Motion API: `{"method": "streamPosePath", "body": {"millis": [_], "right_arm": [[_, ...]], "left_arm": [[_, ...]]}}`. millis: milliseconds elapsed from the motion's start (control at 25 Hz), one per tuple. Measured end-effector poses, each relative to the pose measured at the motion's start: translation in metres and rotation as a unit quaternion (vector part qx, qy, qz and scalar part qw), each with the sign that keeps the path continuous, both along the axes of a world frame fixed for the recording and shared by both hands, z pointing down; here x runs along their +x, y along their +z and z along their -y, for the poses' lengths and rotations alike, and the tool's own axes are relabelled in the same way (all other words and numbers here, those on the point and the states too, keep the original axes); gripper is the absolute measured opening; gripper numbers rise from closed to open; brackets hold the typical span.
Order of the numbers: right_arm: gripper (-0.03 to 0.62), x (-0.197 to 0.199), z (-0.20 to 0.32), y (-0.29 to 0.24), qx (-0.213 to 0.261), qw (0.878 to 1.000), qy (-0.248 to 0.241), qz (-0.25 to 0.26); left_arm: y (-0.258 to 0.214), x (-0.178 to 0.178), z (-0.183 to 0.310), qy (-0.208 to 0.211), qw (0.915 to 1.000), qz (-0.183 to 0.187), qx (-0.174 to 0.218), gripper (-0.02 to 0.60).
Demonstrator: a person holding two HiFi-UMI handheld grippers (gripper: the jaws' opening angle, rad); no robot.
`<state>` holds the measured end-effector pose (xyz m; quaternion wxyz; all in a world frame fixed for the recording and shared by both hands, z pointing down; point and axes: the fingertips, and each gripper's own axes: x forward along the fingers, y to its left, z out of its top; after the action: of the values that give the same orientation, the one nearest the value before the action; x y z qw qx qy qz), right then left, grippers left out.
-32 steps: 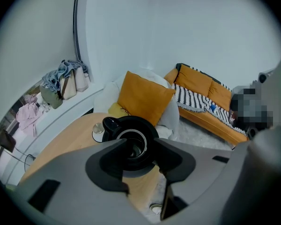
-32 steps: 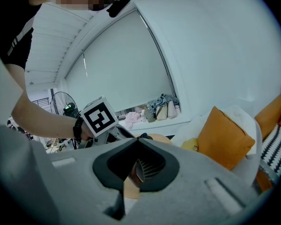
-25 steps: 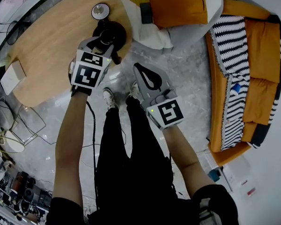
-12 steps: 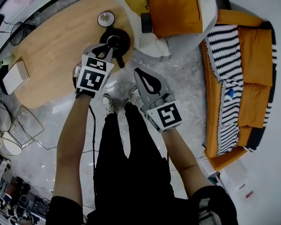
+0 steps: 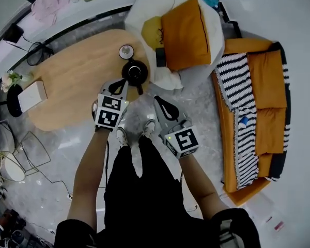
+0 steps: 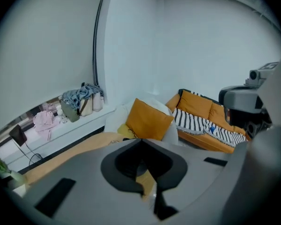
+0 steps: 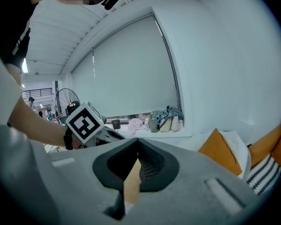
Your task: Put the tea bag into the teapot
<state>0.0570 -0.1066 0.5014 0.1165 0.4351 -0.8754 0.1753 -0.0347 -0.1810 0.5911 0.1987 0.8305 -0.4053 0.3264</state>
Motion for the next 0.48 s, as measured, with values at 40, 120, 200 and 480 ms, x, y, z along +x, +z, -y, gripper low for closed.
{"method": "streamPosePath", "body": {"millis": [40,120,200,480], "right_arm": [[0.005,0.0,-0.003,-0.007,0.003,1.0,0.0,-0.003],[0.005,0.0,-0.008,-0.022,0.008,1.0,0.0,-0.008],[0.005,-0.001,-0.011,-0.041,0.015,1.0,0.007,-0.005],[0.005,0.007,-0.012,-0.104,0.057,0.998,0.034,0.01]], "left_arm": [[-0.012,-0.003,-0.001,-0.008,0.9999,-0.008,0.011,0.008],[-0.039,-0.01,-0.002,-0.019,0.9991,-0.019,0.033,0.008],[-0.065,-0.018,-0.004,-0.025,0.9981,-0.025,0.051,0.008],[-0.16,-0.033,-0.019,-0.034,0.9889,-0.056,0.134,0.008]]}}
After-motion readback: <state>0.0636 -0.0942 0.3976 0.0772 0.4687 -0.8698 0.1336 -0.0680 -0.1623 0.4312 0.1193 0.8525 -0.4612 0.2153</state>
